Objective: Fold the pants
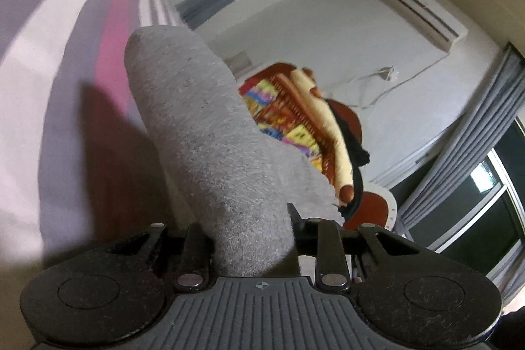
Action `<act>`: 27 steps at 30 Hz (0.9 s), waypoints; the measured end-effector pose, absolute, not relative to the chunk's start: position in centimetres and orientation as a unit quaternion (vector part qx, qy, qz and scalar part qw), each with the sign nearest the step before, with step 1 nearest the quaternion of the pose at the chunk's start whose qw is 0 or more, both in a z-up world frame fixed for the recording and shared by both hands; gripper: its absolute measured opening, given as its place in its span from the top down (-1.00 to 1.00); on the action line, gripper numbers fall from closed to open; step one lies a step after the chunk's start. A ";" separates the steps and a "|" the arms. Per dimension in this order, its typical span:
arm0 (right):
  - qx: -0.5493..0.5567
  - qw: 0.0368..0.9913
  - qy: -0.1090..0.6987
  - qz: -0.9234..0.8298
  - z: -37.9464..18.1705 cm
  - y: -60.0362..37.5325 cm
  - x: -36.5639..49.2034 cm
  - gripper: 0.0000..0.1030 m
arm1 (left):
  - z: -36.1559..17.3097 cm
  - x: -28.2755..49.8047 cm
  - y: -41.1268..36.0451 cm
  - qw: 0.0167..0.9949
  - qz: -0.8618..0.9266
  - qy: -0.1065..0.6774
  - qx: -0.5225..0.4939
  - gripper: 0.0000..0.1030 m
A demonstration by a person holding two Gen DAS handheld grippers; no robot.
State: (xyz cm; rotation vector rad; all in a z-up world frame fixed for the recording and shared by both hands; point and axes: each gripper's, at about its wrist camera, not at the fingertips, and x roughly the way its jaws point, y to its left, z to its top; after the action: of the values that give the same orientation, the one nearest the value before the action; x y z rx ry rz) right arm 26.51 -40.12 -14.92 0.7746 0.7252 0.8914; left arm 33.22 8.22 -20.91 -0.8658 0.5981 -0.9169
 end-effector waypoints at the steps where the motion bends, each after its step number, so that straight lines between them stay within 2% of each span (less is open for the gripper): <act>1: 0.353 0.768 0.333 0.418 -14.2 -39.7 27.2 0.08 | -19.9 33.7 8.8 0.772 -0.422 0.270 -0.392 0.46; 6: 0.344 0.765 0.327 0.434 -11.9 -36.8 32.9 0.08 | -17.0 37.9 11.7 0.793 -0.403 0.249 -0.384 0.46; 11: 0.330 0.767 0.336 0.436 -11.6 -33.8 39.3 0.08 | -17.3 42.4 14.6 0.808 -0.371 0.249 -0.384 0.46; 19: 0.342 0.758 0.374 0.411 -16.0 -30.6 44.8 0.08 | -24.3 47.5 15.6 0.798 -0.317 0.284 -0.426 0.45; 22: 0.338 0.754 0.429 0.364 -19.4 -30.2 46.5 0.00 | -28.0 48.1 16.0 0.779 -0.292 0.316 -0.455 0.45; 27: 0.362 0.744 0.421 0.371 -21.2 -31.3 45.8 0.00 | -28.2 48.5 16.1 0.768 -0.304 0.320 -0.464 0.36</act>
State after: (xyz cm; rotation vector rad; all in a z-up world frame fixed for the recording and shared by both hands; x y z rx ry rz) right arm 45.83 -31.27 -21.23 0.7933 0.9220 0.8120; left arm 48.51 16.09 -28.19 -1.0066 0.6947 -0.6590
